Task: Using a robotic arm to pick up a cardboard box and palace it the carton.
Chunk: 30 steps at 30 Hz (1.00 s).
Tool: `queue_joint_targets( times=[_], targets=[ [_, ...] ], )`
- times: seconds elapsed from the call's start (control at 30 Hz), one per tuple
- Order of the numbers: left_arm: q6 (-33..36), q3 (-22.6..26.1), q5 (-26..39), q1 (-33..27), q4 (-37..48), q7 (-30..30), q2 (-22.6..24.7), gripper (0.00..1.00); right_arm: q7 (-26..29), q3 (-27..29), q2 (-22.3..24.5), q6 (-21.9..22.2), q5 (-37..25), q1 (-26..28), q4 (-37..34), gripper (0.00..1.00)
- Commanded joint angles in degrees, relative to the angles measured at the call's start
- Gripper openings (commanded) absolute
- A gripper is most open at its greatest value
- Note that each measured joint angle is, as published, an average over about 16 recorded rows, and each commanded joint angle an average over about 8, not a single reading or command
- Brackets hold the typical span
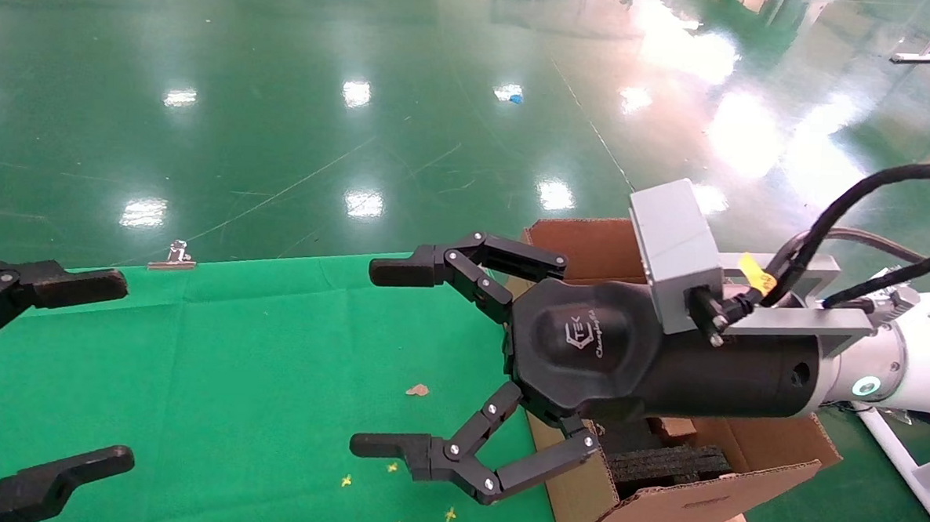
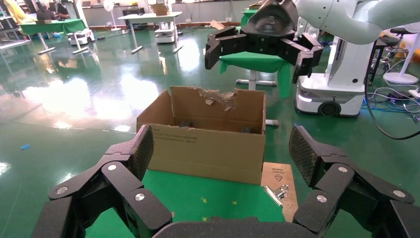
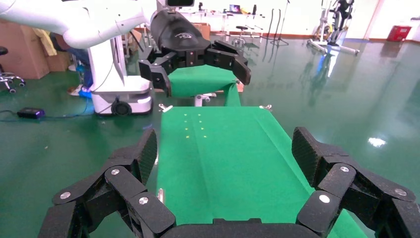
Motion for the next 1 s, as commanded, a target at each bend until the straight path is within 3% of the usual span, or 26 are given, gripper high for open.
queue_joint_targets(
  times=[0.03,1.0],
  targets=[
    [0.0,0.0,0.0,0.0,0.0,0.0,0.0,1.00,0.1,-0.3,0.0,0.1,-0.1,0.2,-0.3,1.00],
    [0.0,0.0,0.0,0.0,0.0,0.0,0.0,1.00,0.5,-1.8,-0.3,0.5,-1.0,1.5,-1.5,1.00]
  ],
)
